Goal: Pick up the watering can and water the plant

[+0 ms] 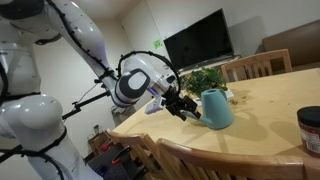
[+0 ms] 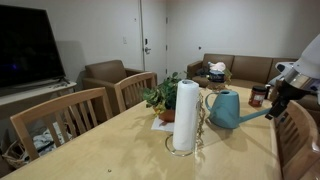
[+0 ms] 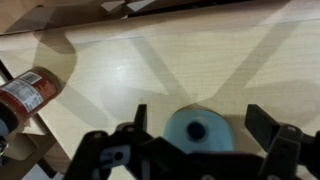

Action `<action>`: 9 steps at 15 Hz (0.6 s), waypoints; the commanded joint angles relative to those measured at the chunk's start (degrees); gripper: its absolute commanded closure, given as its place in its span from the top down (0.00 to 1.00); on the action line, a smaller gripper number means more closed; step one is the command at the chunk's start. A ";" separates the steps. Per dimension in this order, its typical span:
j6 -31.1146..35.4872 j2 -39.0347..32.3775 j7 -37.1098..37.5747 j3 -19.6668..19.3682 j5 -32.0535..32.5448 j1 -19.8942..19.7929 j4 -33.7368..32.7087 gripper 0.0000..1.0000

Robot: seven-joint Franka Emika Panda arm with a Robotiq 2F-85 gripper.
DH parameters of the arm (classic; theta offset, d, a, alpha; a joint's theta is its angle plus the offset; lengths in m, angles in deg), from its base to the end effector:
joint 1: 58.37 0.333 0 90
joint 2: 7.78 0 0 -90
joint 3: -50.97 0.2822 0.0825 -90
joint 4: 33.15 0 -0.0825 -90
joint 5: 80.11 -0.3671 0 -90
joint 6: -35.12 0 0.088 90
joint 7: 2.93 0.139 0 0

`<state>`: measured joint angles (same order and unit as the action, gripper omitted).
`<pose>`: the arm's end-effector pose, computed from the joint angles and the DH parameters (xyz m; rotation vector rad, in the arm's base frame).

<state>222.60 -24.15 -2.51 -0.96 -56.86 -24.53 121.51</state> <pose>0.4152 -0.1227 0.1611 2.8131 0.2159 0.4292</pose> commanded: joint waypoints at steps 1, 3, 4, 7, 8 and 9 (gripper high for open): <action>3.95 0.92 -0.52 -8.52 -0.33 7.15 0.46 1.00; 6.72 0.69 -0.75 -11.86 -0.58 10.10 0.53 1.00; 8.52 0.35 -0.66 -13.37 -0.91 11.73 0.61 1.00; 13.63 1.00 -1.33 -14.06 0.19 12.30 0.21 1.00; 10.77 4.59 -3.37 -14.80 0.29 13.40 -1.54 1.00; 11.29 4.46 -4.41 -15.28 0.13 14.08 -2.44 1.00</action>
<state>233.89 -23.54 -2.94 -14.05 -56.82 -12.80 121.08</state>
